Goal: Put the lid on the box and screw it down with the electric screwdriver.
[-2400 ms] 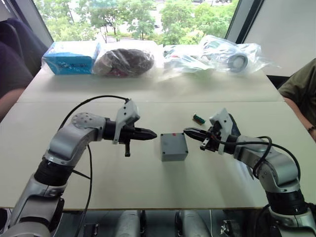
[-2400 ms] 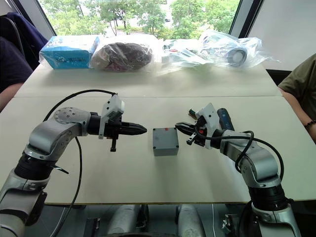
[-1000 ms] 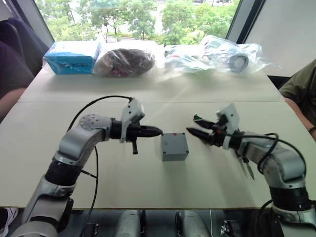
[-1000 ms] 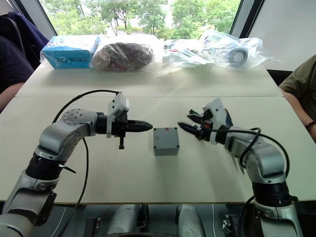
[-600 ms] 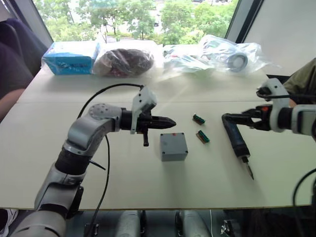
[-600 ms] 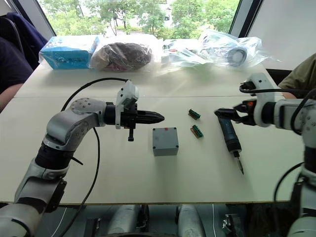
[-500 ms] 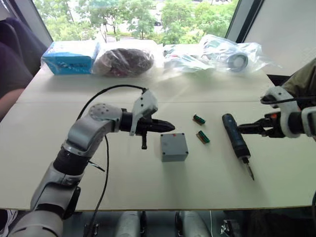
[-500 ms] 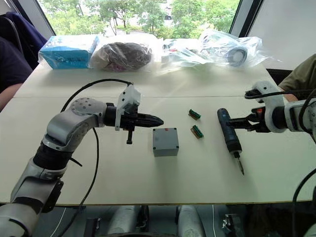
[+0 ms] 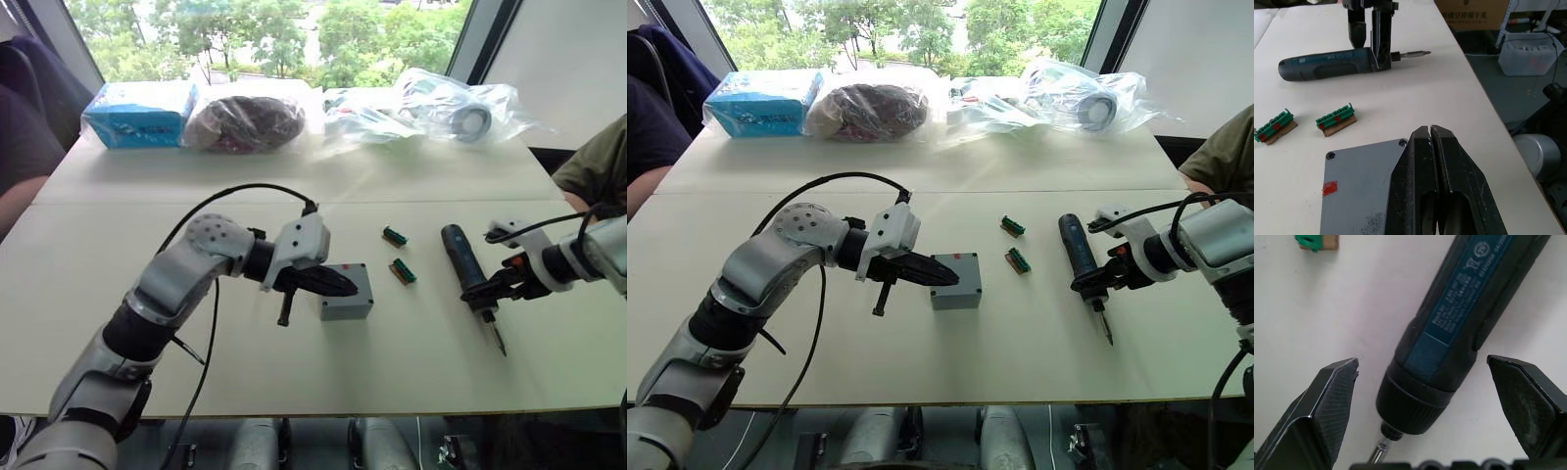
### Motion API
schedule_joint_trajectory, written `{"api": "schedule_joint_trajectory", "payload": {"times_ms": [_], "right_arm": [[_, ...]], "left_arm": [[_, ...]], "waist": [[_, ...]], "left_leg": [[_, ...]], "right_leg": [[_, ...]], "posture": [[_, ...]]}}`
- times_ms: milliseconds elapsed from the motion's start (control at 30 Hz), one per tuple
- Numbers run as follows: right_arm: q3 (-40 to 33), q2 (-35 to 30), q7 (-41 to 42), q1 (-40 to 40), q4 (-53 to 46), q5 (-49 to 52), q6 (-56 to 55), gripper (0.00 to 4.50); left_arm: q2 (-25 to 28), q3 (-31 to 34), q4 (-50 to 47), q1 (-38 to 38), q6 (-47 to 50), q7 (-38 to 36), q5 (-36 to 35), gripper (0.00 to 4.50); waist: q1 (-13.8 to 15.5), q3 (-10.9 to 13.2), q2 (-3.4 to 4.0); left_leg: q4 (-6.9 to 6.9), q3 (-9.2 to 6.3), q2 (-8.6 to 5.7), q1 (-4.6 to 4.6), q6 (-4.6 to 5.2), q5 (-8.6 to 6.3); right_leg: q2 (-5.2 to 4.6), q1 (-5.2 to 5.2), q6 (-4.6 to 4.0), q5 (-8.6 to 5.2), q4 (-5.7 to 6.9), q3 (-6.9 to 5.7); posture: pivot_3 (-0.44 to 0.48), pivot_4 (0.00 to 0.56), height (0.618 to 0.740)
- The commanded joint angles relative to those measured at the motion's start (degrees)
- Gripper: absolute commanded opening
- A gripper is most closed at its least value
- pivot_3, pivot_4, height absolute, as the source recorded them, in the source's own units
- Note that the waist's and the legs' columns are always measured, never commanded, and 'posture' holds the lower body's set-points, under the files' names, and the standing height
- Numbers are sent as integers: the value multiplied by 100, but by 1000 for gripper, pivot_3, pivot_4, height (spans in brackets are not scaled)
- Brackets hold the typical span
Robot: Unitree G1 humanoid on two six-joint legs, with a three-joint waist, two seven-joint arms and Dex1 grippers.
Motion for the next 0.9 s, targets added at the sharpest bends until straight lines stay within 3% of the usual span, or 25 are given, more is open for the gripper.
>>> {"api": "schedule_joint_trajectory", "payload": {"times_ms": [33,333,433,633,767,900], "right_arm": [[118,149,202,-293,451,-414,-204,4442],[666,741,757,-779,1338,-1193,-512,4442],[850,714,1002,-703,1095,-1313,-360,3818],[978,541,1240,-367,494,-1378,-48,1995],[648,754,898,-539,971,-1603,-240,1890],[-67,988,394,-1133,1686,-1779,-1158,1890]], "left_arm": [[-59,71,-179,49,20,143,-21,0],[-165,39,-152,122,-9,360,73,0],[-187,54,-190,177,-5,434,71,0],[-270,64,-182,287,-44,609,114,0],[-345,78,28,282,-145,694,211,0],[-351,259,491,223,-232,657,198,0]], "waist": [[0,0,0],[-6,-1,-1],[-6,-1,-1],[16,-1,-2],[15,-4,-6],[-56,-11,-19]], "left_leg": [[0,0,0,0,-1,1],[2,-1,1,1,-8,5],[3,-1,1,2,-9,5],[3,-8,1,1,-10,6],[3,-12,0,2,-8,5],[6,-6,0,12,-9,5]], "right_leg": [[0,0,0,0,1,0],[2,3,1,0,4,-2],[2,4,1,0,4,-2],[2,6,0,0,4,-8],[1,10,0,0,3,-11],[2,18,0,2,3,-8]], "posture": [[0,150,740],[0,150,740],[0,150,740],[0,150,740],[0,150,740],[0,150,740]]}}
